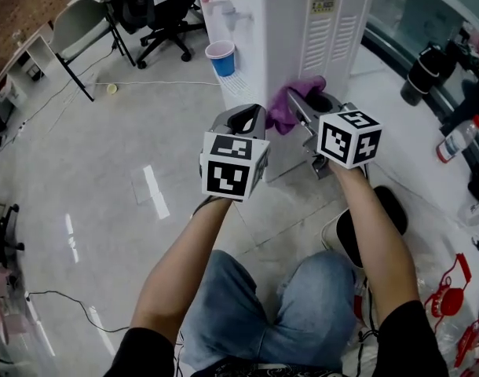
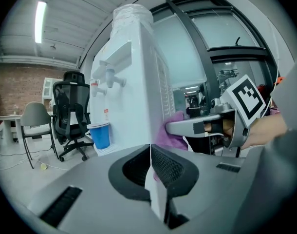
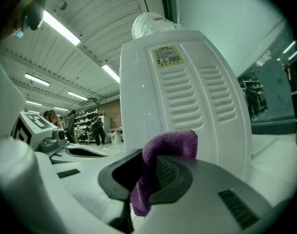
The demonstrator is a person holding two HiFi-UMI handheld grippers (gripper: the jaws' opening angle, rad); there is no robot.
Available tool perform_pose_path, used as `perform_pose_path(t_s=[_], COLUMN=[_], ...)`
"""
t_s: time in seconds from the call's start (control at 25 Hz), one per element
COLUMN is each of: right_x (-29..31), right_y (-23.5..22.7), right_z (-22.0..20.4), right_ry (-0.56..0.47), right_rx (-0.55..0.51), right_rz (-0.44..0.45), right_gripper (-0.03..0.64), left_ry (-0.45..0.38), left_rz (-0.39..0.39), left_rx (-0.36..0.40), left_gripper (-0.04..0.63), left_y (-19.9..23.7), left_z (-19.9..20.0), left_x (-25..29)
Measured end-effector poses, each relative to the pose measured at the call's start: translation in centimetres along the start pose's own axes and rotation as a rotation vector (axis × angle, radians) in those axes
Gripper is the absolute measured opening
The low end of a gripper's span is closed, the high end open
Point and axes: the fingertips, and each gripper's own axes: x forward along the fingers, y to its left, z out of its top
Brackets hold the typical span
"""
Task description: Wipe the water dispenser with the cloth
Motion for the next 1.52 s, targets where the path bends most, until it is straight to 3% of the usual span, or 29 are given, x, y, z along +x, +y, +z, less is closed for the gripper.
perform_pose_path(t_s=[0.48, 1.16, 1.36, 1.52], right_x=[0.9, 2.3, 1.7, 0.6], right_y=[-1.6, -3.3, -3.4, -2.8], right_z=[-11.5, -27.1, -27.8, -24.5], right_ry=[0.142, 0.309, 0.333, 0.331], right_rx=[0.077, 0.304, 0.313, 0.295], right_rz=[-0.017, -0.057, -0.066, -0.063], right_gripper=[0.041, 0.041, 0.041, 0.041], left_ry=[0.055, 0.132, 0.147, 0.161], left_rz=[0.003, 0.025, 0.025, 0.015], left_rx=[0.001, -0.001, 0.002, -0.028], left_gripper=[0.028, 0.028, 0.028, 0.028], left_y=[-0.7, -0.2, 0.0, -0.1], left_z=[-4.1, -10.1, -10.5, -9.0], left_x=[1.1, 1.6, 2.1, 2.0])
